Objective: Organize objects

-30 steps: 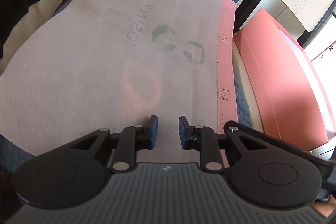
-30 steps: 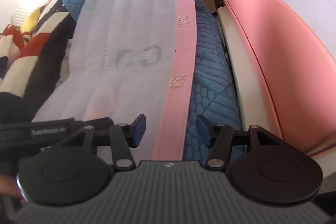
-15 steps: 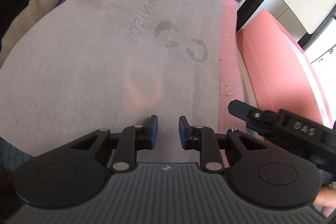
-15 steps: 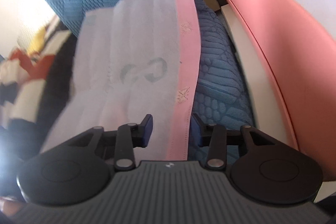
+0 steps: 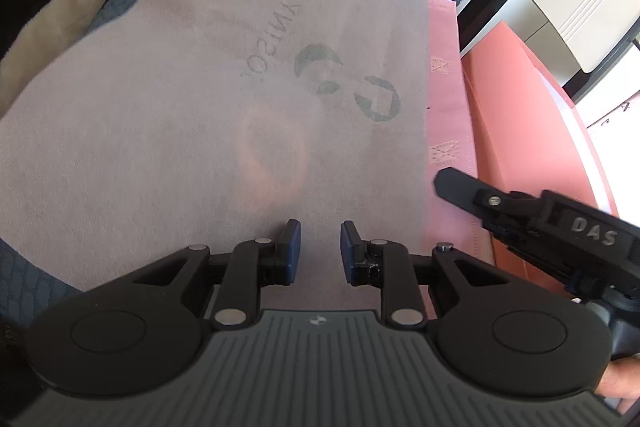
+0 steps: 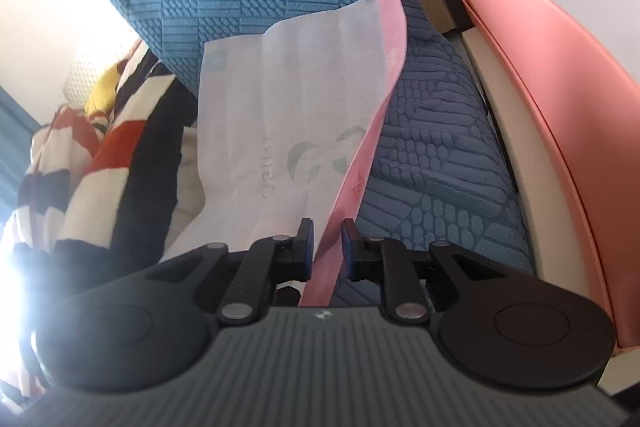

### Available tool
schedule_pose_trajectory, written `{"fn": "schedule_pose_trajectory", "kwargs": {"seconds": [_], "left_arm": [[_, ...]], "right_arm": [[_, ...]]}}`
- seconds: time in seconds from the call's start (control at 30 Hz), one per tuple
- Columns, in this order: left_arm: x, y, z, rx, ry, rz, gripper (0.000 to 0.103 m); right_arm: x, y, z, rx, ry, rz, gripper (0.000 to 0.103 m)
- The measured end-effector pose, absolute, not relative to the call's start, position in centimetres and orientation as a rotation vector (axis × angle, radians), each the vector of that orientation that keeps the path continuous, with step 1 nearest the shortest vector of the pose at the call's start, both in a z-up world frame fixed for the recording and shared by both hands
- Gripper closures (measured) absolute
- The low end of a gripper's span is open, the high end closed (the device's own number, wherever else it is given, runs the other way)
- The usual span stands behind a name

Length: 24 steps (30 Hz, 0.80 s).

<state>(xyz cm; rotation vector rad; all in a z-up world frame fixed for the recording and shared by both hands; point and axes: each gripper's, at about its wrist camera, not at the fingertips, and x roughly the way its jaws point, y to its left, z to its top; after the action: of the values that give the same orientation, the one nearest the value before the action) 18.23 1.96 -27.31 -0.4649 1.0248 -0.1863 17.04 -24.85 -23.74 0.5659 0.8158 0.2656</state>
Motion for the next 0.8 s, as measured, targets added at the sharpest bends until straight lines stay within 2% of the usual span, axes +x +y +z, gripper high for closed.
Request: {"fn": "schedule_pose_trajectory", "kwargs": {"seconds": [0.17,0.27,0.37,0.4,0.8], "left_arm": [[18.2,2.4,-26.7,-0.55,1.005,-0.252,0.075],[17.9,2.2,-25.8,-0.585,0.985,-0.338,0.073],[17.5,1.4,-25.2,-0.592,0.978,-0.425,0.059],[17.5,1.1,-25.1,-0.59,0.975,-0.448,0.057],[17.6,-2.3,-26.9,-0.431,1.074,-0.519,0.056]], "right_arm": [[17.5,-23.9,-24.1,0.497,0.866,0.227,0.092],[17.6,-23.8,-24.1,0.48,0.879,0.218,0.093],[17.7,-24.0,-24.1,0.49,0.889,0.216,0.093],[17.7,-24.1,-24.2,0.488,0.897,0.211,0.093],[16.9,-24.7,-24.2,0.522,0.934,0.211,0.091]]}}
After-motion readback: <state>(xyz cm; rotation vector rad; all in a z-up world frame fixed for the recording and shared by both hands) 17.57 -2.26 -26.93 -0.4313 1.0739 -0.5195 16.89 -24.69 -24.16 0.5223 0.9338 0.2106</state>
